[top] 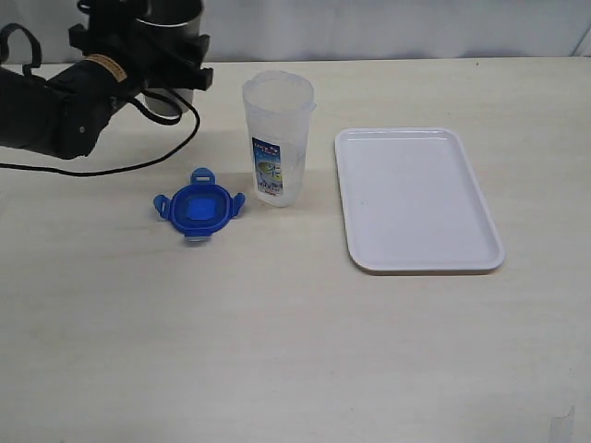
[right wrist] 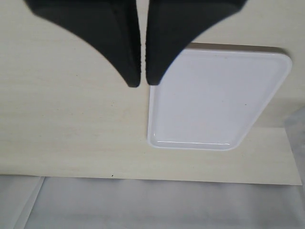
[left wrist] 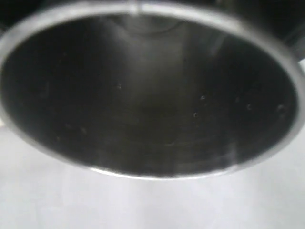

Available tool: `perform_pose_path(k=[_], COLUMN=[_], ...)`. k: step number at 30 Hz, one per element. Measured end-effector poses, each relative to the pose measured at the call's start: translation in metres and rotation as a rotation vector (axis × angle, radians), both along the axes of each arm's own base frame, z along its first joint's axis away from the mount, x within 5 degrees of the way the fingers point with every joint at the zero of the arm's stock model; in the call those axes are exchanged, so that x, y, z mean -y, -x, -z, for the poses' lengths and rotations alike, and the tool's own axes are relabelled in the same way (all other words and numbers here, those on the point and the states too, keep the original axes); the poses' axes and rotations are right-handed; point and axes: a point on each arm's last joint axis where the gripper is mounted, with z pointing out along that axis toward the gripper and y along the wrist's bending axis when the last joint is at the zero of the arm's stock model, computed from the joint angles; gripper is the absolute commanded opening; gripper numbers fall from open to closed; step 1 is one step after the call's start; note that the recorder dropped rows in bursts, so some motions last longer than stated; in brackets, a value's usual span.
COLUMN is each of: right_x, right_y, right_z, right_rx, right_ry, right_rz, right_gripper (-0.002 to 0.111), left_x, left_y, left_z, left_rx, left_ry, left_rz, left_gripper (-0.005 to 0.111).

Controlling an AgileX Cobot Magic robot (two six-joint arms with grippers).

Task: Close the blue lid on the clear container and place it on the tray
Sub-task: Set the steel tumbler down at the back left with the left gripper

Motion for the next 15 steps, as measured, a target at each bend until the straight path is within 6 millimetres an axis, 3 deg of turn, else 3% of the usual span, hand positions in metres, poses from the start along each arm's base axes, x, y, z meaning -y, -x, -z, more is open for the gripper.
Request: perform_pose_path(k=[3, 8, 15], right_x=[0.000, 0.000, 0.000], right_y=[0.000, 0.000, 0.000], right_z=[0.000, 0.000, 0.000], right_rx=[0.000, 0.000, 0.000], right_ry=[0.000, 0.000, 0.000], right_rz=[0.000, 0.000, 0.000], right_gripper=[0.004, 0.004, 0.004], left_x=[-0.021, -0.049, -0.066], left_y=[-0.013, -0.039, -0.080], left_z=[0.008, 0.024, 0.043], left_rx=[0.006, 0.009, 0.038], left_ry=[0.093, 0.077, 0.062], left_rz=[-0.072, -0.104, -0.127], left_gripper=[0.000, 0.000, 0.000])
